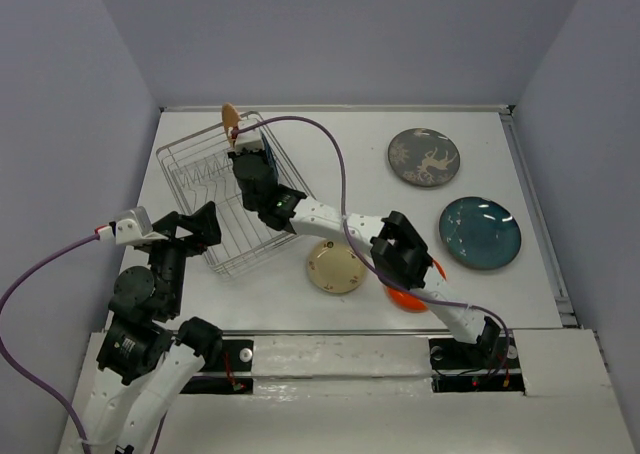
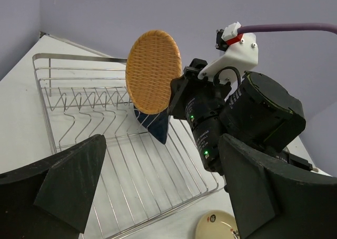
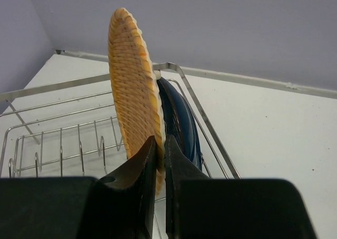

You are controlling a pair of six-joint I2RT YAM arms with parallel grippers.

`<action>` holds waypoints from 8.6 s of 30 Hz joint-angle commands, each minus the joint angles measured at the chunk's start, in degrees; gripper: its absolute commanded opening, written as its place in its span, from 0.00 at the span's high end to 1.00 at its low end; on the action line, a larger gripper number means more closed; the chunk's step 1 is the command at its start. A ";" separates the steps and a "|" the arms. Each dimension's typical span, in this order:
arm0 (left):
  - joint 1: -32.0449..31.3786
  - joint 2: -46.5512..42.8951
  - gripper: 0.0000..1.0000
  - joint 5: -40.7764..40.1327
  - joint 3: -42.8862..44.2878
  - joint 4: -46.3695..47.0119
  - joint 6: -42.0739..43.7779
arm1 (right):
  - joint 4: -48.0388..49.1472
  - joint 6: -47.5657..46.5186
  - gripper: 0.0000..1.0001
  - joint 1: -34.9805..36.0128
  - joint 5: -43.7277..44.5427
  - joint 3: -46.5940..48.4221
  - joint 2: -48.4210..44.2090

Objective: Load the plates into the dish rack

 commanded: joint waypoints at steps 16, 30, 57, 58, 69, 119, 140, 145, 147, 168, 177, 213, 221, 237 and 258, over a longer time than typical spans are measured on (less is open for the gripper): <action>-0.13 0.56 0.01 0.23 1.28 2.71 -0.22 | 6.93 -0.51 0.93 0.16 10.61 -5.25 -1.62; -0.13 0.74 0.01 0.49 1.28 2.80 -0.04 | 24.76 -12.10 0.93 0.68 12.54 -5.26 -4.87; -0.13 0.21 0.01 0.67 1.28 2.88 -0.05 | 5.97 6.51 0.93 0.68 3.31 -3.05 -0.21; -0.13 0.13 0.01 0.67 1.19 2.80 -0.04 | 5.96 6.51 0.93 0.68 3.14 -3.14 0.05; -0.04 0.56 0.01 0.76 1.28 2.71 -0.04 | 2.36 11.25 0.52 0.68 -3.19 -7.62 -3.89; 0.22 -1.02 0.01 8.49 -0.13 3.76 1.89 | -12.32 45.19 0.39 -72.97 -62.42 -56.50 -31.86; 0.31 0.83 0.01 8.67 -0.13 4.47 2.06 | -13.29 45.98 0.60 -72.97 -77.81 -50.60 -17.18; 0.40 1.09 0.01 8.49 -0.13 4.47 2.06 | -9.42 47.64 0.78 -72.97 -78.34 -52.45 -17.53; 0.31 1.44 0.01 8.58 -0.04 4.55 2.06 | -7.93 47.91 0.85 -72.97 -77.99 -53.32 -17.96; 0.75 3.55 0.01 8.67 0.04 5.08 2.33 | 8.60 52.22 0.93 -69.89 -73.24 -67.92 -53.73; 3.03 5.66 0.01 9.90 0.13 5.79 2.33 | -0.88 42.21 0.93 -56.64 -62.53 -62.57 -67.71; 3.03 -1.63 0.01 1.28 1.19 4.47 1.54 | -26.05 15.40 0.93 -3.81 -5.31 21.29 -10.59; 2.95 -1.72 0.01 1.46 1.19 4.55 1.45 | -18.74 6.61 0.93 -2.13 -0.91 21.64 -6.19; 2.95 -2.16 0.01 1.81 1.10 4.55 1.36 | -13.90 1.24 0.93 -1.07 0.06 21.38 1.45; 3.82 -0.67 0.01 2.51 0.84 4.55 1.10 | -9.76 -2.20 0.44 0.60 -3.01 12.69 0.25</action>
